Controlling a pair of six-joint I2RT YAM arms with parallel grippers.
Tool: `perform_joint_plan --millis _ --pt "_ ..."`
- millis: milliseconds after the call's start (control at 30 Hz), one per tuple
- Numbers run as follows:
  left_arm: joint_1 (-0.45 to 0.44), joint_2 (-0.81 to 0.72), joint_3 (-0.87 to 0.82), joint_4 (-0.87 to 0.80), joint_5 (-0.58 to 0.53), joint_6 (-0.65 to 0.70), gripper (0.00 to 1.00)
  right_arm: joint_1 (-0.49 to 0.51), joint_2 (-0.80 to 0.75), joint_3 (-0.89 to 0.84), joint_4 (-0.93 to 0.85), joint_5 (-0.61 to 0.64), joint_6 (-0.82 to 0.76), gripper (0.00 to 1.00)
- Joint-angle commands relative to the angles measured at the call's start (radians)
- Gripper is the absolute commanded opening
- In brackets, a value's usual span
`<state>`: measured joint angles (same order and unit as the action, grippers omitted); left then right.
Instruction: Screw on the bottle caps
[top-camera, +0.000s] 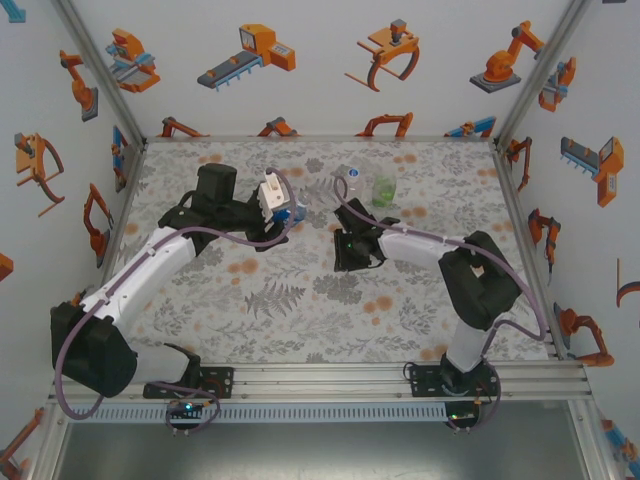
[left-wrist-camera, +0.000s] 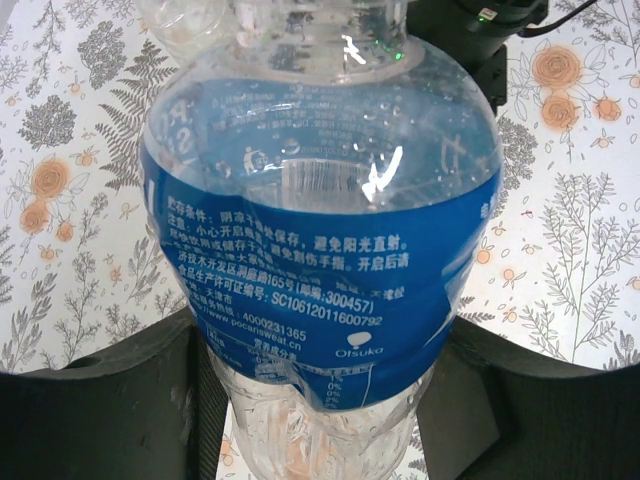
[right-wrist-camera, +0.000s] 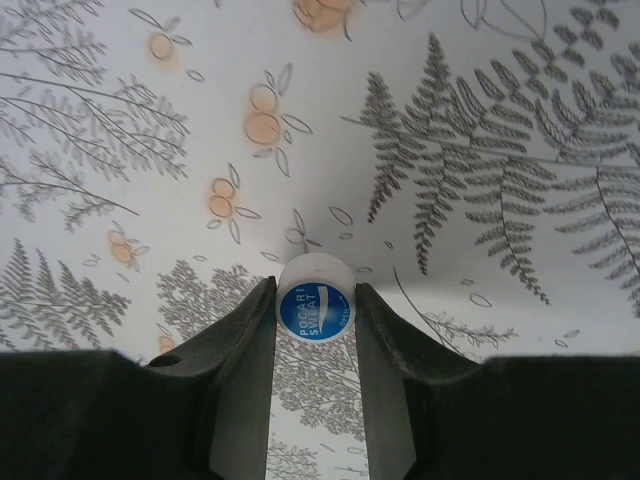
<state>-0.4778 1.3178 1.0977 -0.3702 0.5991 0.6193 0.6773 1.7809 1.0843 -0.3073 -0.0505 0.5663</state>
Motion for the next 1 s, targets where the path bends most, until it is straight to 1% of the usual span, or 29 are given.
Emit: perform_joint_plan --millis 0,133,233,433,700,967 --pt "0.002 -0.019 -0.002 0.01 0.034 -0.006 0.0 -0.003 0.033 0.02 -0.071 0.024 -0.002 0.19" --pt "0.002 -0.017 0.002 0.005 0.04 -0.004 0.0 -0.002 0.028 0.027 -0.113 0.056 -0.006 0.34" --pt "0.002 -0.014 0.003 0.006 0.048 -0.006 0.0 -0.001 0.026 0.038 -0.136 0.076 -0.012 0.41" --pt "0.002 -0.008 0.006 0.001 0.056 -0.009 0.0 0.009 0.039 0.078 -0.186 0.111 -0.035 0.41" --pt "0.001 -0.003 0.006 -0.002 0.058 -0.007 0.0 0.016 0.048 0.1 -0.207 0.132 -0.057 0.38" --pt "0.001 0.001 0.008 -0.009 0.062 -0.001 0.0 0.018 0.016 0.105 -0.214 0.134 -0.067 0.26"
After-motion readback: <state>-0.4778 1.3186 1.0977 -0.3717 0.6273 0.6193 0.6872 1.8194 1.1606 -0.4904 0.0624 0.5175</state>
